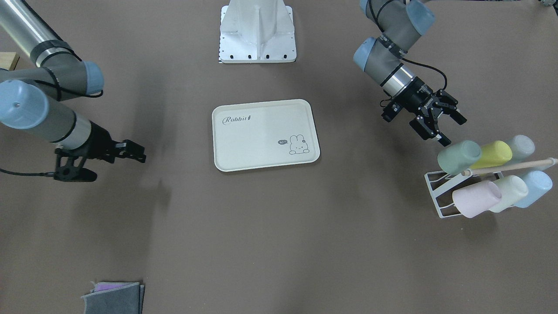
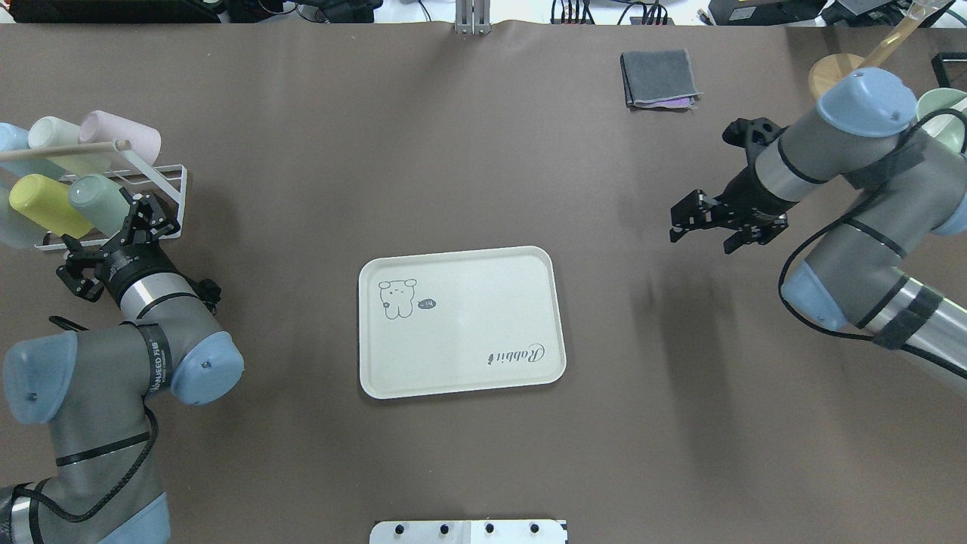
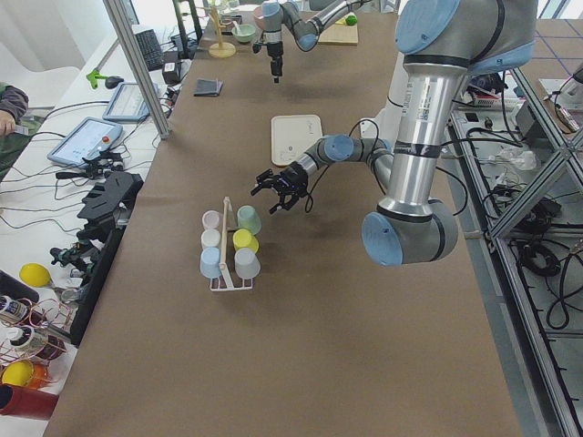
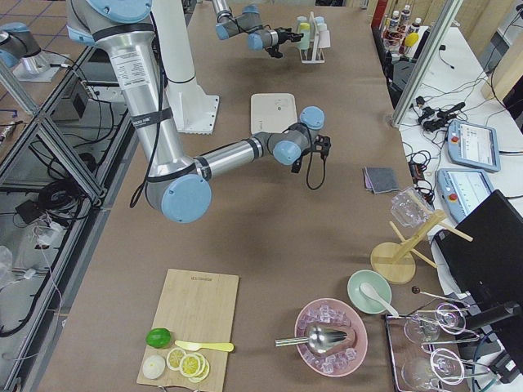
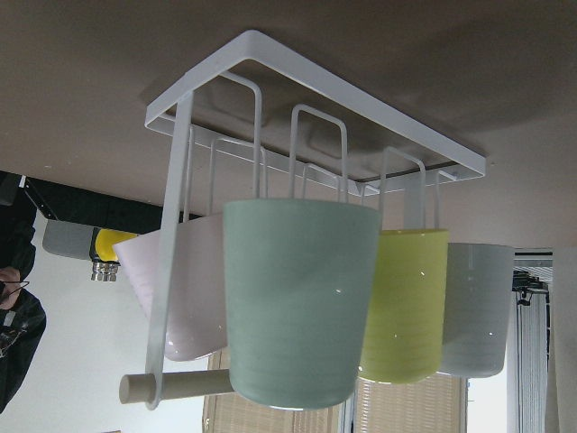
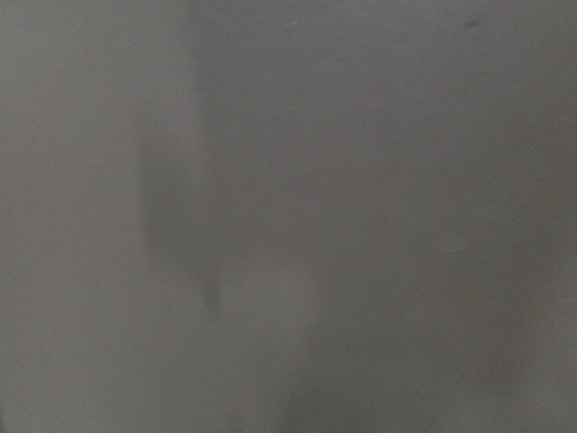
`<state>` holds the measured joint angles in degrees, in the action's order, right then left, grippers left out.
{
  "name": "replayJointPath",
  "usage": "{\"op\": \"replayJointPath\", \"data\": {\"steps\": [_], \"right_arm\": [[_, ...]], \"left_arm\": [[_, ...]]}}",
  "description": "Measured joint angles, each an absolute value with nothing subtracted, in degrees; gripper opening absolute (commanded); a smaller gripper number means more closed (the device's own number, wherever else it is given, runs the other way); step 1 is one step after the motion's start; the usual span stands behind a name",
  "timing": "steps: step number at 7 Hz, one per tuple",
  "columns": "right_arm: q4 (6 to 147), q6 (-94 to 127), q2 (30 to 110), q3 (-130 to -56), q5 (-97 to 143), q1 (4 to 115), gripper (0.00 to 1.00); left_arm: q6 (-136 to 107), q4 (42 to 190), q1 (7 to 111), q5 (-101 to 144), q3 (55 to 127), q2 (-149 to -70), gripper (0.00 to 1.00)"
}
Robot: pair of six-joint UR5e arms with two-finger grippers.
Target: Pick up and place green cup on tray
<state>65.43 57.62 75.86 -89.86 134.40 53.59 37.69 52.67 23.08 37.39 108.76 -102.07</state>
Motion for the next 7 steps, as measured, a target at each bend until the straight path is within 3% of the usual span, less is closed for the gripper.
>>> {"op": "replayJointPath", "data": {"steps": [4, 7], "right_arm": [[65.9, 31.8, 96.3, -90.0, 135.7, 72.8, 1.00], [78.7, 6.7, 100.2, -90.3, 134.0, 86.5, 1.00]], "left_arm": [[37.8, 56.7, 22.9, 33.6, 103.7, -102.3, 0.98], [37.8, 60.3, 23.0, 31.7, 101.1, -102.2, 0.98]]}}
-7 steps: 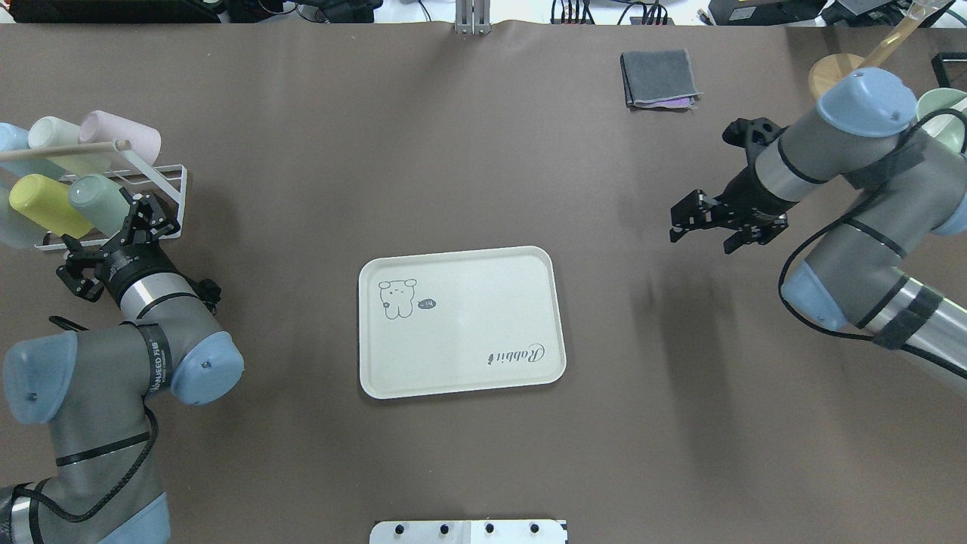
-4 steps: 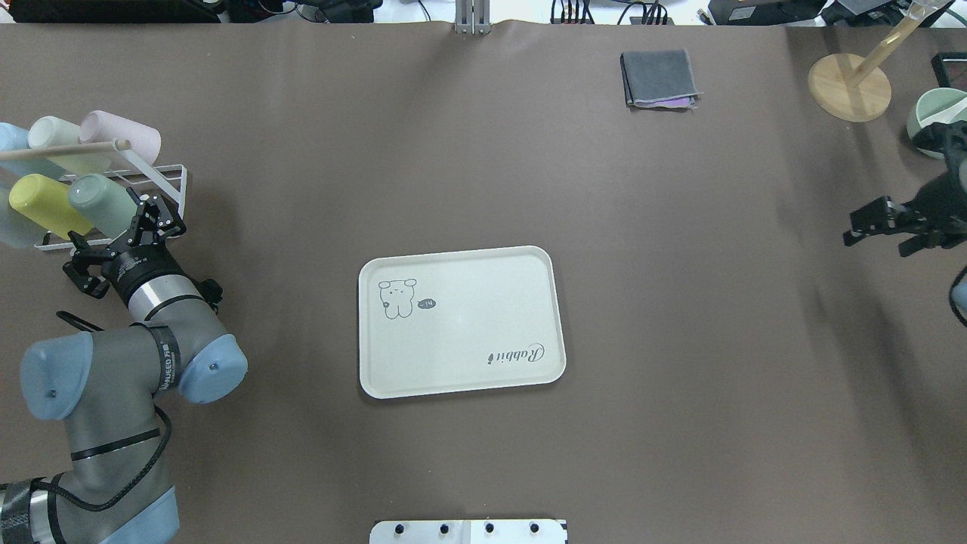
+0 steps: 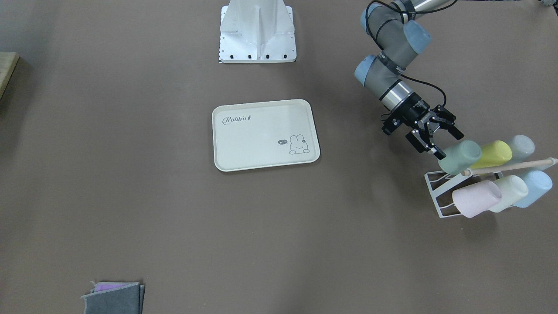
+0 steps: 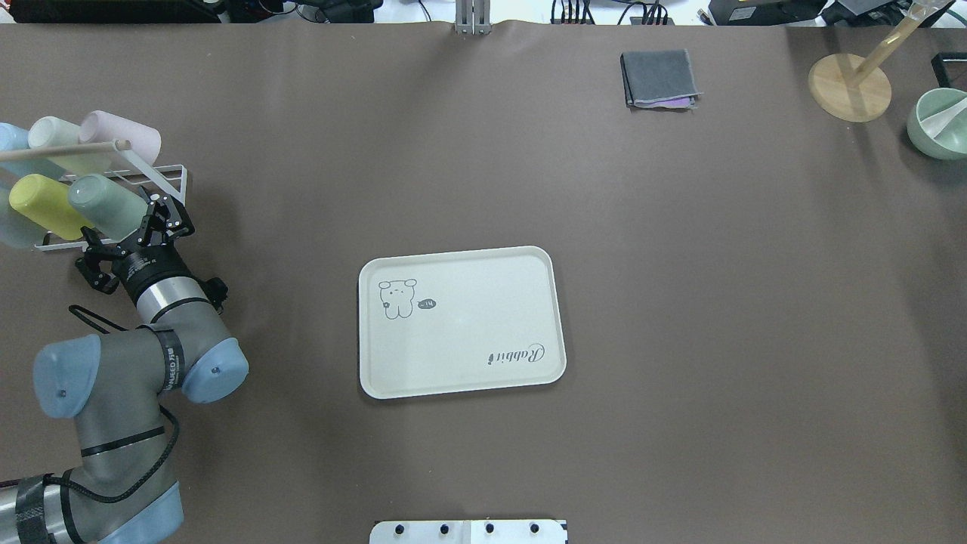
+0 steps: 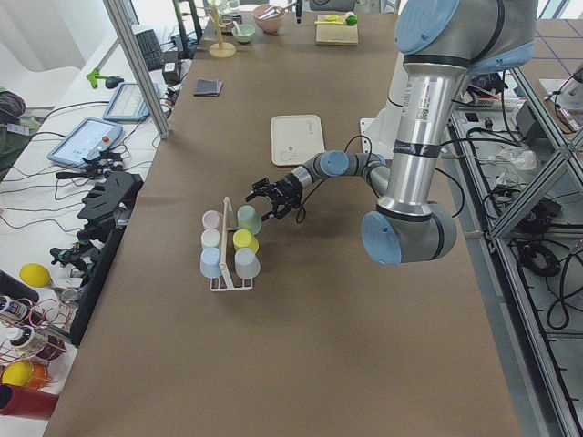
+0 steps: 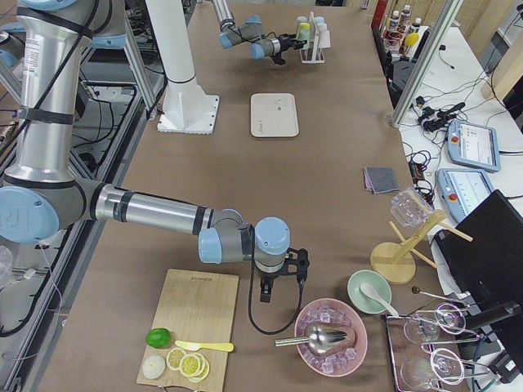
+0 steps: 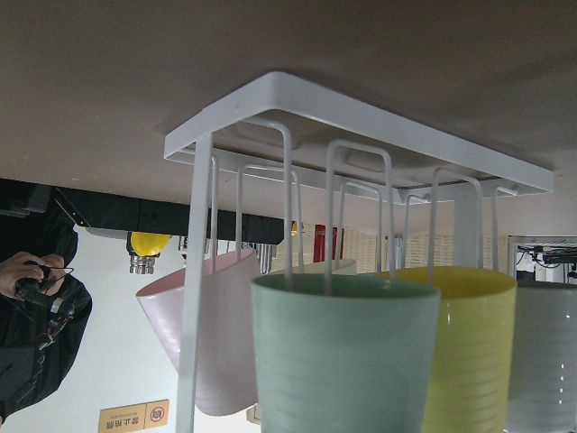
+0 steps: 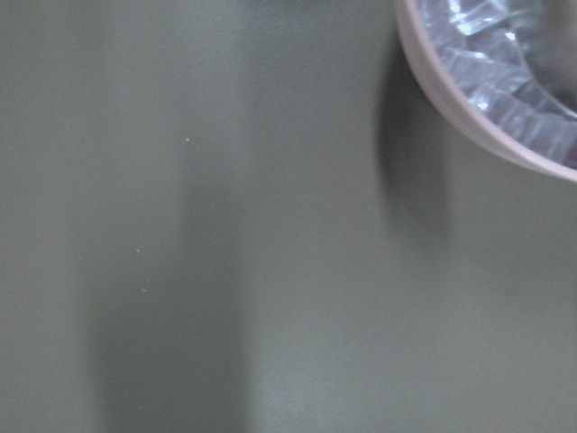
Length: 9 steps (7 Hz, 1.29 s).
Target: Pick up and place green cup on tray
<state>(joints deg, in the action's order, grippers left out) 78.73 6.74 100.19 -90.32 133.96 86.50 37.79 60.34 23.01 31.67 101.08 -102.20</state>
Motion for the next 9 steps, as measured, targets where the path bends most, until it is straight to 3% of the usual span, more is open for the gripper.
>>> {"op": "replayJointPath", "data": {"steps": [3, 9], "right_arm": [[89.0, 2.3, 96.7, -91.2, 128.6, 87.8, 1.00], [90.4, 2.4, 94.1, -91.6, 128.2, 87.6, 1.00]], "left_arm": [[37.8, 64.0, 23.3, 31.6, 98.7, -101.8, 0.98], [37.8, 65.9, 23.6, 30.5, 96.2, -101.7, 0.98]]}}
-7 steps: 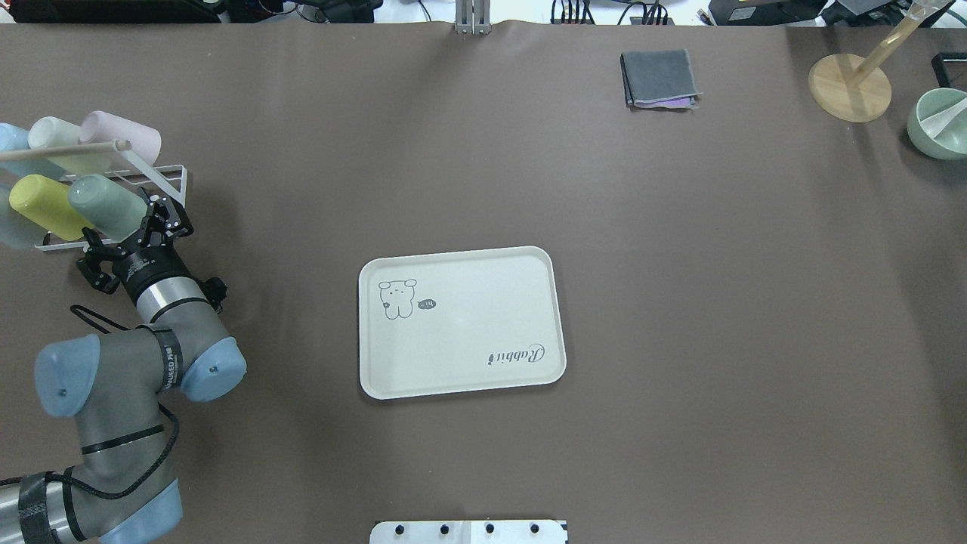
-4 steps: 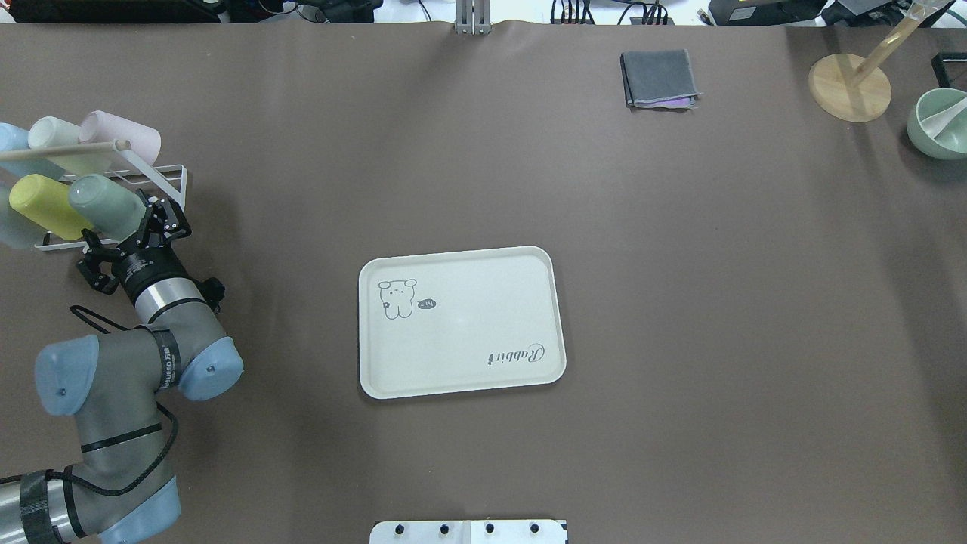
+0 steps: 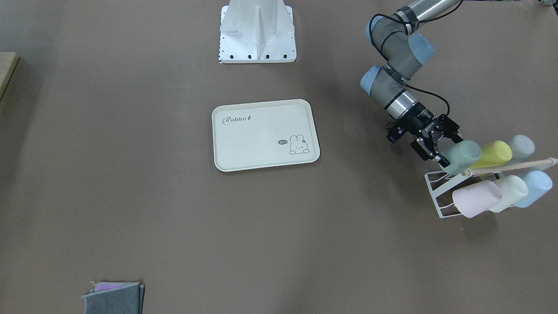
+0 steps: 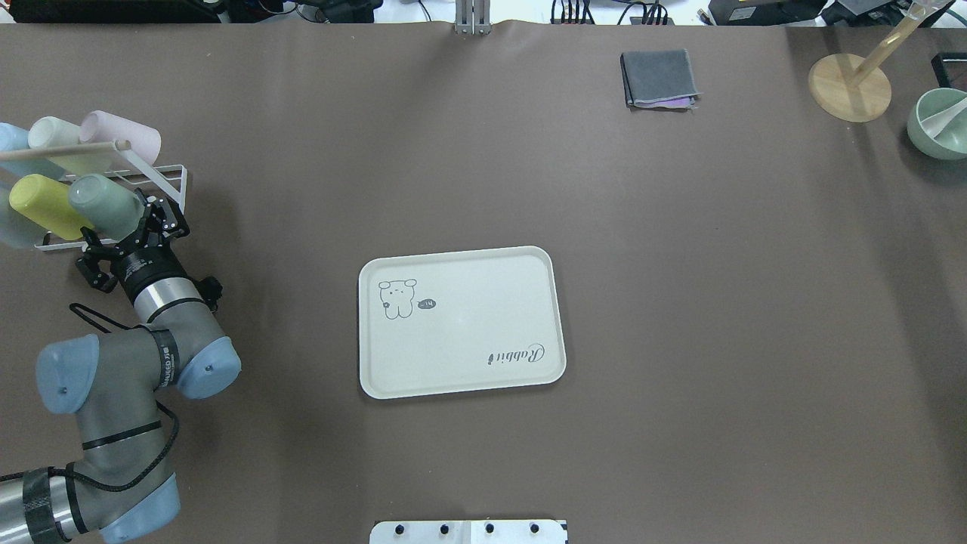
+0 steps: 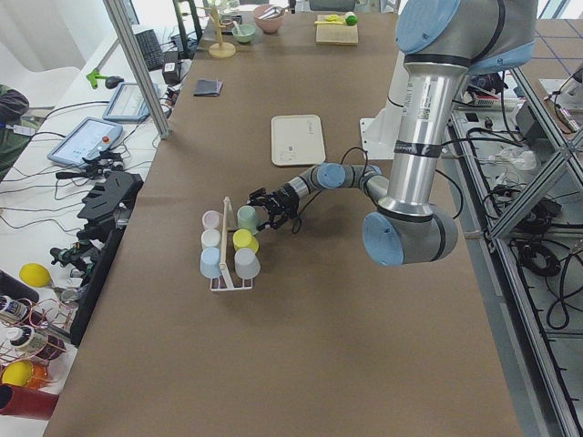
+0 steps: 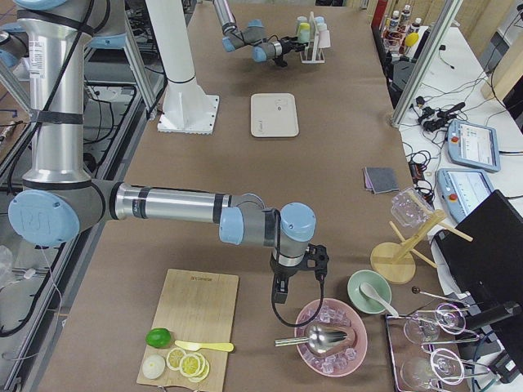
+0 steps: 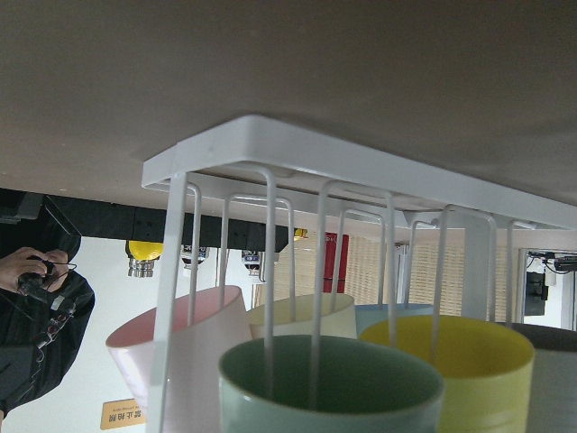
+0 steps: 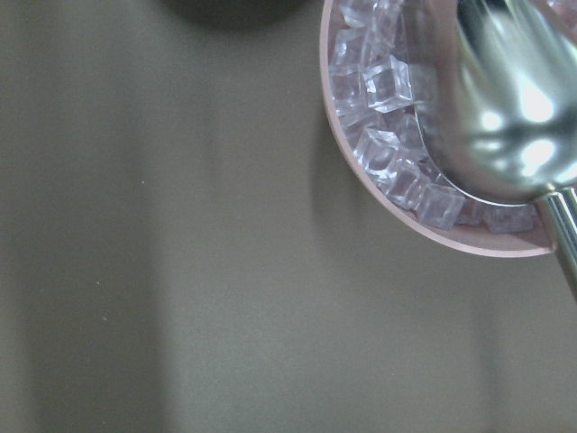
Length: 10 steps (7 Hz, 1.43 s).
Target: Pick up and place green cup on tray
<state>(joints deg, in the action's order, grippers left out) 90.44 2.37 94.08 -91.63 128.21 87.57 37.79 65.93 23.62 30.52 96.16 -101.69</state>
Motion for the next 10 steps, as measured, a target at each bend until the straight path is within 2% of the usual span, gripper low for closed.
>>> {"op": "replayJointPath", "data": {"steps": [2, 8, 10], "right_arm": [[90.4, 2.3, 94.0, -91.4, 128.2, 87.5, 1.00], [90.5, 2.0, 94.1, -91.2, 128.2, 87.5, 1.00], [90.5, 2.1, 94.2, -91.1, 128.3, 87.5, 1.00]], "left_arm": [[37.8, 66.2, 23.6, 30.5, 95.6, -101.7, 0.95], [37.8, 66.4, 23.6, 30.5, 95.3, -102.0, 0.64], [38.1, 66.2, 23.7, 30.6, 96.3, -102.0, 0.63]]}}
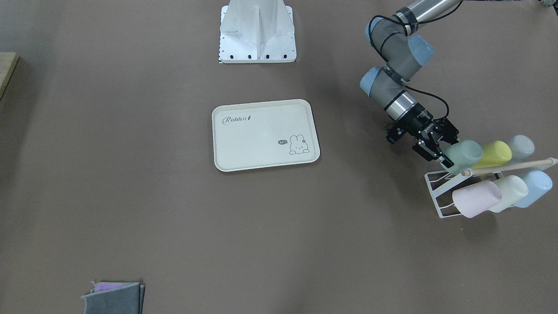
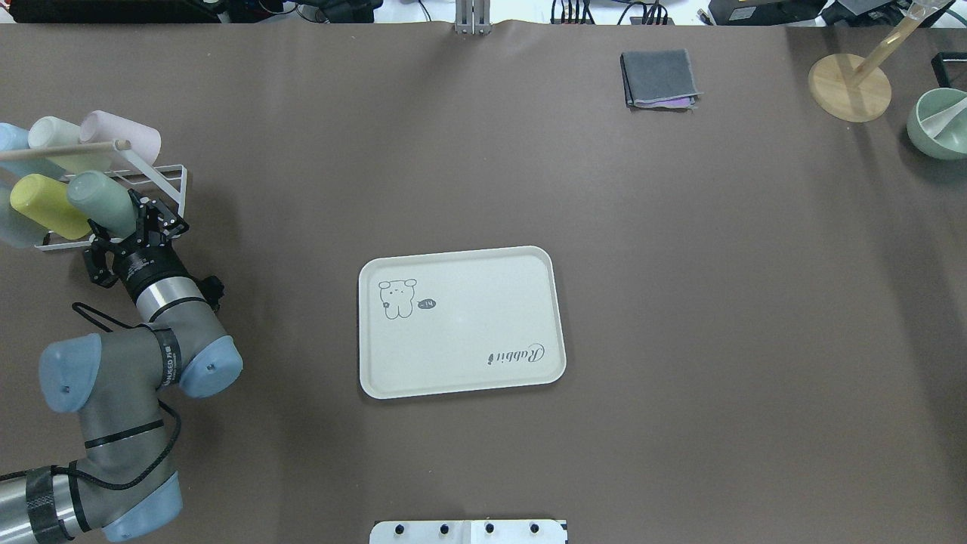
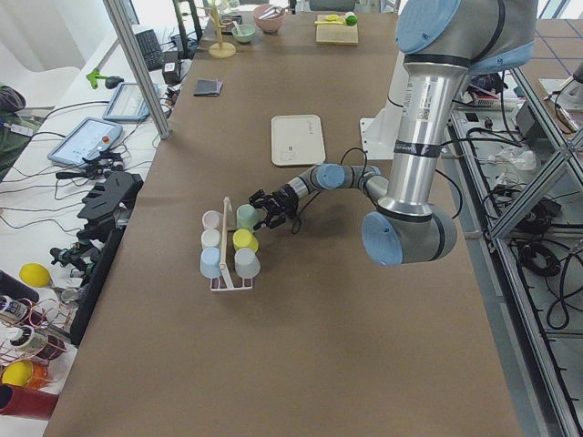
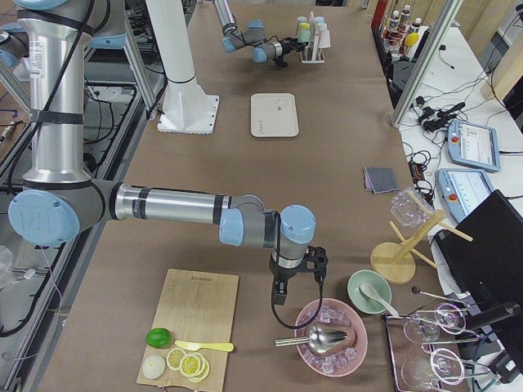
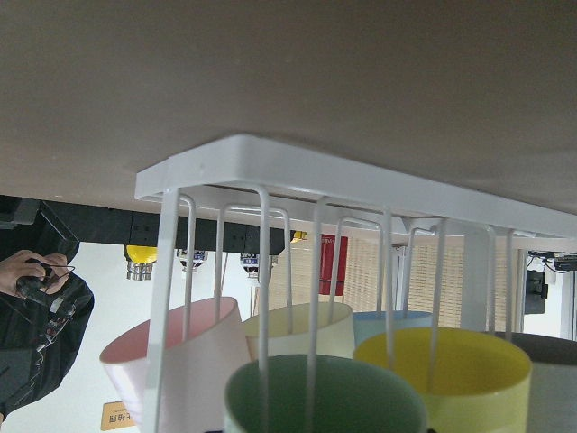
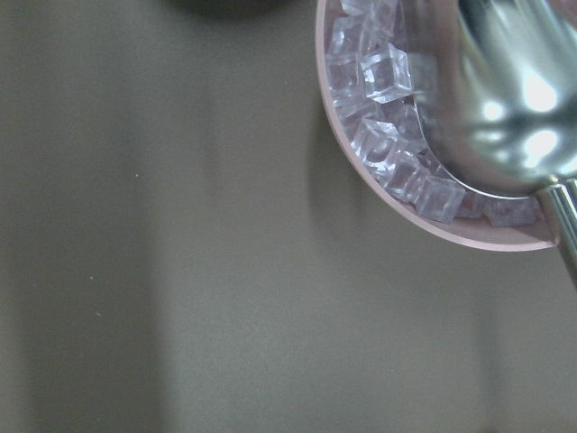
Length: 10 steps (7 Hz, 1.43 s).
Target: Pick up and place green cup on tray
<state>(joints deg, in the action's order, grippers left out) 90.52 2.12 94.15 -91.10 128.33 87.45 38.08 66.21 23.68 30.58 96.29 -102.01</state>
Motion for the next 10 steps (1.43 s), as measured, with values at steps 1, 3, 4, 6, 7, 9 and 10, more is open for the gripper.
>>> {"op": "replayJointPath", "data": {"steps": [1, 3, 4, 6, 7, 9, 10], "right_arm": [[90.5, 2.2, 94.1, -91.1, 128.4, 87.5, 1.00], [90.6, 2.2, 94.1, -91.2, 128.4, 87.4, 1.00], [90.6, 2.2, 94.0, -91.2, 128.4, 87.3, 1.00], [90.5, 2.1, 93.8, -91.3, 128.3, 86.9, 1.00], [90.5, 2.1, 93.5, -91.3, 128.3, 86.5, 1.00], [90.5, 2.2, 93.2, -91.4, 128.4, 86.2, 1.00], [90.5, 2.2, 93.2, -91.4, 128.4, 86.2, 1.00]], "left_arm": [[38.9, 66.2, 23.7, 30.6, 97.3, -101.9, 0.62], [40.2, 66.2, 23.7, 30.6, 100.7, -100.4, 0.62], [40.8, 66.2, 23.8, 30.6, 103.0, -98.9, 0.62], [42.5, 66.2, 24.0, 30.5, 108.0, -96.3, 0.62], [43.0, 66.2, 24.2, 30.5, 110.1, -95.7, 0.61], [44.6, 66.1, 24.9, 30.7, 114.6, -96.0, 0.59], [45.8, 66.2, 25.0, 31.0, 116.0, -97.8, 0.59]]}}
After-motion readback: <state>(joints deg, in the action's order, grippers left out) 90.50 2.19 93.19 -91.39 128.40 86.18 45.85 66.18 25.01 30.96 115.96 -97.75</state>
